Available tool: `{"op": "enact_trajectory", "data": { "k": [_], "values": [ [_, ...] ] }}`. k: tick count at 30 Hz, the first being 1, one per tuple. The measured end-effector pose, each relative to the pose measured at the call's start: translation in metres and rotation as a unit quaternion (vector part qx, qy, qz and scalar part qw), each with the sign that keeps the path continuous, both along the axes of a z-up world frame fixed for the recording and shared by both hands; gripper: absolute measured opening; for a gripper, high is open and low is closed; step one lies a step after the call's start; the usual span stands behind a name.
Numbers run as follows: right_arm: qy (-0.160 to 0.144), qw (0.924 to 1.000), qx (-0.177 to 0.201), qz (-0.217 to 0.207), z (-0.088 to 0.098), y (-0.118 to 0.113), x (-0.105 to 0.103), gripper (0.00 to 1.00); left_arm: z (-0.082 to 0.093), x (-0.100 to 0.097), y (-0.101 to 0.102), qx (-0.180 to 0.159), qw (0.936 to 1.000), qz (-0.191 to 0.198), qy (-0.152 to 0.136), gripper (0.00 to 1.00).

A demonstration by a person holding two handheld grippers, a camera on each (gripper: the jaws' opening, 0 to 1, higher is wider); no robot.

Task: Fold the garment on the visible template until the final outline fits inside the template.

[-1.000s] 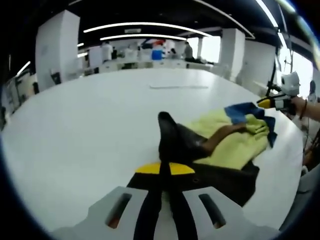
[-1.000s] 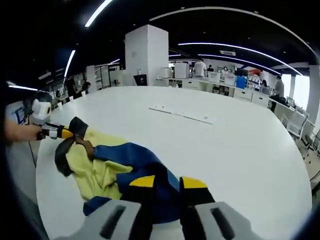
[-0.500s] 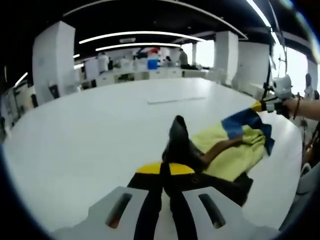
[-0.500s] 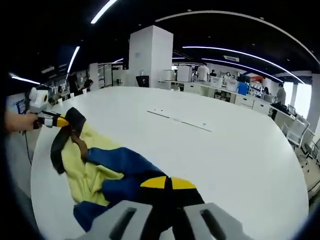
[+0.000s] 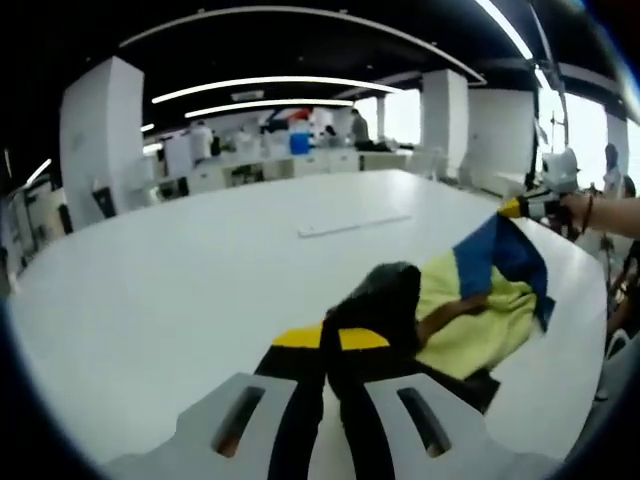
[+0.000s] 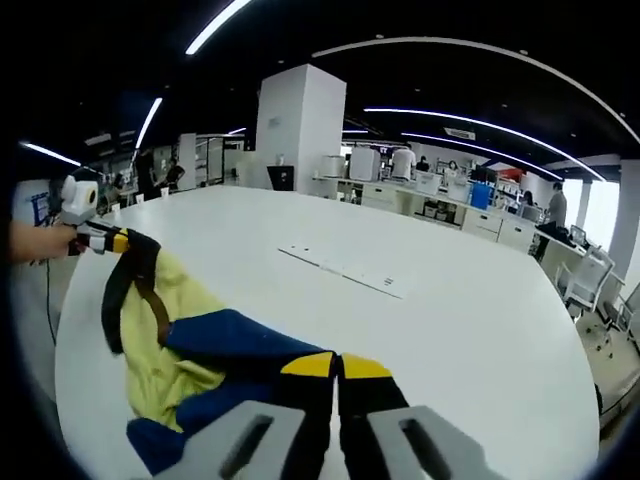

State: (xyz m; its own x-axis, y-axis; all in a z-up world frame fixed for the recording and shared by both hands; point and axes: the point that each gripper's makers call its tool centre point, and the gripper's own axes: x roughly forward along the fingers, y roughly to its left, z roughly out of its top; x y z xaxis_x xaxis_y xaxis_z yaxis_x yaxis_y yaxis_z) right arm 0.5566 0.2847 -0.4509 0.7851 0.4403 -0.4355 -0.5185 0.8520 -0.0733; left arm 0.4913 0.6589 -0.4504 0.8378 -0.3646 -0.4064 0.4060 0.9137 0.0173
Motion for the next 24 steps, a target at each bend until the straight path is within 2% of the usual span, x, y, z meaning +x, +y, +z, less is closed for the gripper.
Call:
{"op": "enact_trajectory", "data": {
  "k": [6, 13, 16, 24],
  "values": [
    [0.010, 0.9998, -0.001, -0.015, -0.009, -0.008, 0.021, 0.00, -0.011, 0.023, 0.000, -0.015, 0.9998, -0.001, 0.015, 0.00],
    [0.034, 0.9989, -0.016, -0.028, -0.039, -0.012, 0.044, 0.00, -0.029, 0.048, -0.004, -0.005, 0.9996, -0.006, 0.029, 0.00],
    [0.052, 0.9976, 0.000, -0.045, -0.052, -0.016, 0.053, 0.00, -0.039, 0.058, -0.002, 0.005, 0.9994, -0.006, 0.032, 0.00],
    [0.079, 0.9955, -0.022, -0.048, -0.075, -0.025, 0.055, 0.00, -0.060, 0.071, -0.002, 0.009, 0.9987, -0.002, 0.050, 0.00]
  ]
}}
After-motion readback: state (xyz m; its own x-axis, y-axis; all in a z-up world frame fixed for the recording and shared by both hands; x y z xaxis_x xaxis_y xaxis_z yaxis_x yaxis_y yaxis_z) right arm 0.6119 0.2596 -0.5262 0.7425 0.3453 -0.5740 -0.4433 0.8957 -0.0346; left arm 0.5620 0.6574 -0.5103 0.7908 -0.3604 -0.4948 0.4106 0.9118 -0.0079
